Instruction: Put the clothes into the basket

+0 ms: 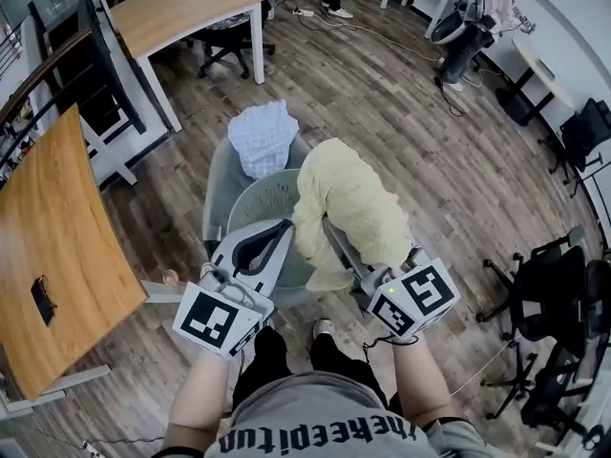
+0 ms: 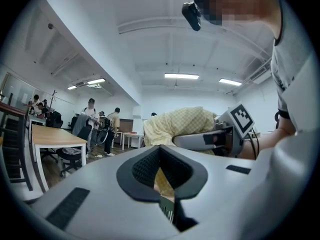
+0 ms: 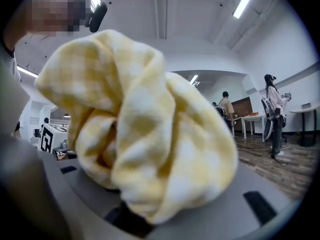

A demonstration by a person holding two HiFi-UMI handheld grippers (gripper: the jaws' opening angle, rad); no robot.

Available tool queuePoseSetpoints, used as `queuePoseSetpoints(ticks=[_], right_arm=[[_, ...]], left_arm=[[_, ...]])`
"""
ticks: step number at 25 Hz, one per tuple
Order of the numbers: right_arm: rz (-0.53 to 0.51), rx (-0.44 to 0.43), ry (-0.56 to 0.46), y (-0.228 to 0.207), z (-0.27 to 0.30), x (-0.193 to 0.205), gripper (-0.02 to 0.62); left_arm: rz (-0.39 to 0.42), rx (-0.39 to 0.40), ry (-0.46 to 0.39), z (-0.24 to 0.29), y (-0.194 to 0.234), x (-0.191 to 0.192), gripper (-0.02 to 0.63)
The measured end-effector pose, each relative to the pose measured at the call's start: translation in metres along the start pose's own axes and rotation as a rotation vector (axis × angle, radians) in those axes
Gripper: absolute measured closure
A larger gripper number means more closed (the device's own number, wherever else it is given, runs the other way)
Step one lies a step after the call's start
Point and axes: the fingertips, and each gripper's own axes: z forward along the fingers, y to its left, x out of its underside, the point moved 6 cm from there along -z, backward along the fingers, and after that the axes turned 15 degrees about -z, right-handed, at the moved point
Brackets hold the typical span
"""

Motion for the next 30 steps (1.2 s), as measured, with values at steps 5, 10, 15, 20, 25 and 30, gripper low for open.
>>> queuePoseSetpoints(ticks=[5,10,15,20,25,30], right_arm=[[-0.015,0.046,-0.011,0.004,0.016,-0.009,0.390],[-0.019,0.081,-0.012,0.011,0.035,-0.014,0.390],[-0.019,0.107,-0.010,0.015,0.048,-0.015,0.390],[-0.021,0.123,-0.007,0.020,0.060,-0.016,0.390],[-0.005,0.140,0.018,0.024,0.074,-0.010,0.388],[0.019,0.149,0.046,0.029,0.081,0.009,0.387]], left_arm=[[-0.001,0.042,0.007,-0.004,0.020,-0.004,0.592],[-0.001,0.073,0.025,-0.007,0.041,-0.012,0.592],[-0.001,0.099,0.033,-0.008,0.055,-0.015,0.592],[-0.004,0.114,0.041,-0.011,0.069,-0.018,0.592],[-0.014,0.129,0.062,-0.012,0.084,-0.018,0.592],[-0.037,0.139,0.081,-0.014,0.095,-0.007,0.592]])
